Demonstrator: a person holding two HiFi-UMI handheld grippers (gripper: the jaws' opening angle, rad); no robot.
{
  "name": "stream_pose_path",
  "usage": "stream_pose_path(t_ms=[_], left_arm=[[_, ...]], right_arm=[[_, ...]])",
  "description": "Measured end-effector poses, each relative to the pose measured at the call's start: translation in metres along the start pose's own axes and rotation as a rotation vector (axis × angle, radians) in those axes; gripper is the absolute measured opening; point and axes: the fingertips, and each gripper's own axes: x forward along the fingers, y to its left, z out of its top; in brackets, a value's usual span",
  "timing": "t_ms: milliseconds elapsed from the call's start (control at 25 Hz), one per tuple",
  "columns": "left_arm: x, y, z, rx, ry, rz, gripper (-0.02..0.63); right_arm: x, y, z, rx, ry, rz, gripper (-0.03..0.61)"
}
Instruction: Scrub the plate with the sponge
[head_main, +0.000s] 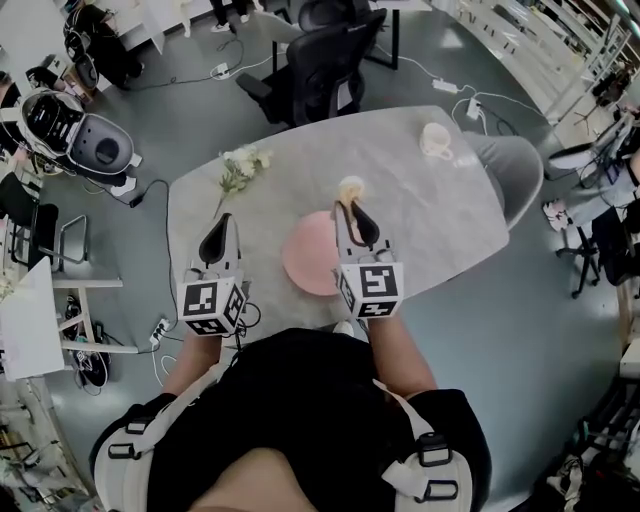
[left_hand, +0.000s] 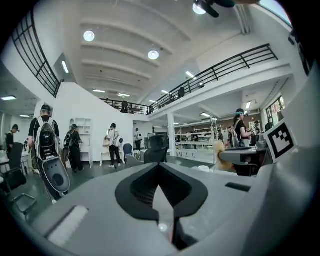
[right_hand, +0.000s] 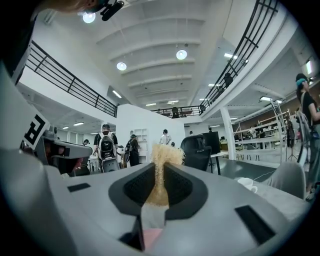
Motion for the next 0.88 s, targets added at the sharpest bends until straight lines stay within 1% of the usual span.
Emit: stream_pose_path(t_ms=[200, 400, 600, 720, 880], left_arm=[[-0.003, 0.003, -0.011, -0.036, 0.026, 0.040, 0.005], [-0.008, 0.012, -0.024, -0.087, 0.063, 0.052, 0.005], [-0.006, 0.015, -0.031, -0.090, 0.086, 0.061, 0.005], [-0.005, 0.012, -0.038, -0.085, 0.103, 0.052, 0.005], [-0.001, 0.006, -0.048, -0.086, 0.124, 0.011, 0.005]], right_arm=[[-0.001, -0.004, -0.012, 0.019, 0.028, 0.007, 0.052], [0.000, 0.001, -0.012, 0.009, 0.023, 0.021, 0.052], [0.001, 0.008, -0.014, -0.004, 0.028, 0.044, 0.052], [0.000, 0.008, -0.017, -0.007, 0.033, 0.045, 0.052], [0.001, 0.006, -0.020, -0.007, 0.042, 0.039, 0.052]])
